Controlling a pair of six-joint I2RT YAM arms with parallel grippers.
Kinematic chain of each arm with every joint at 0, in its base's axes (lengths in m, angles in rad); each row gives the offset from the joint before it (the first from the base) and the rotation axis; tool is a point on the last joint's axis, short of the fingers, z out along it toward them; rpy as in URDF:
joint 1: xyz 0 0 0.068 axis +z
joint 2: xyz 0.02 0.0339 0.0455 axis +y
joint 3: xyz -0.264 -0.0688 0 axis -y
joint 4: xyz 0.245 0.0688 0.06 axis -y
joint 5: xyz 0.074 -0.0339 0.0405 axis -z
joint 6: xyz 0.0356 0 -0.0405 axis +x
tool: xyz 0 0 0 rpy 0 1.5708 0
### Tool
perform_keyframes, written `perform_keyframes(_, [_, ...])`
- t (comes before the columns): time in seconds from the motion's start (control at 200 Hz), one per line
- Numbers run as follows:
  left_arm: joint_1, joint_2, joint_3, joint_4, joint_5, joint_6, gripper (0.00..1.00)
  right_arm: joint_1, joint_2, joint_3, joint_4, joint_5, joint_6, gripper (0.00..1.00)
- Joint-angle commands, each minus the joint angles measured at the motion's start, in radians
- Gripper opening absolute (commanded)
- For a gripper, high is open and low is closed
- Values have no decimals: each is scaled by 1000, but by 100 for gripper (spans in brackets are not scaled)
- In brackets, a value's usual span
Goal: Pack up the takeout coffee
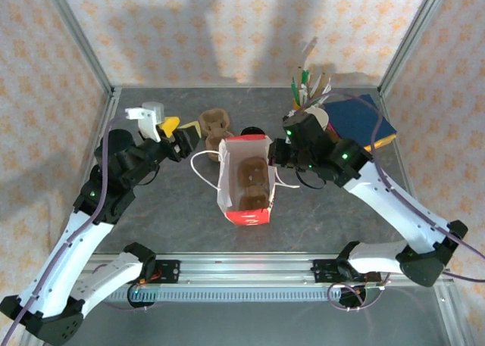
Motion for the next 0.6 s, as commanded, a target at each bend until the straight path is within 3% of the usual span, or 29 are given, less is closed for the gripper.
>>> perform_keyframes(0.0, [5, -38, -33, 105, -59, -19, 73, -2, -51, -58, 133, -99, -112, 0])
perform_keyframes(0.315, [5, -85, -63, 158, -84, -6, 74, 1, -217, -196, 319, -215, -205, 0])
perform_keyframes(0.596, [5, -79, -61, 165, -88, 2, 74, 0, -248, -255, 390, -236, -203, 0])
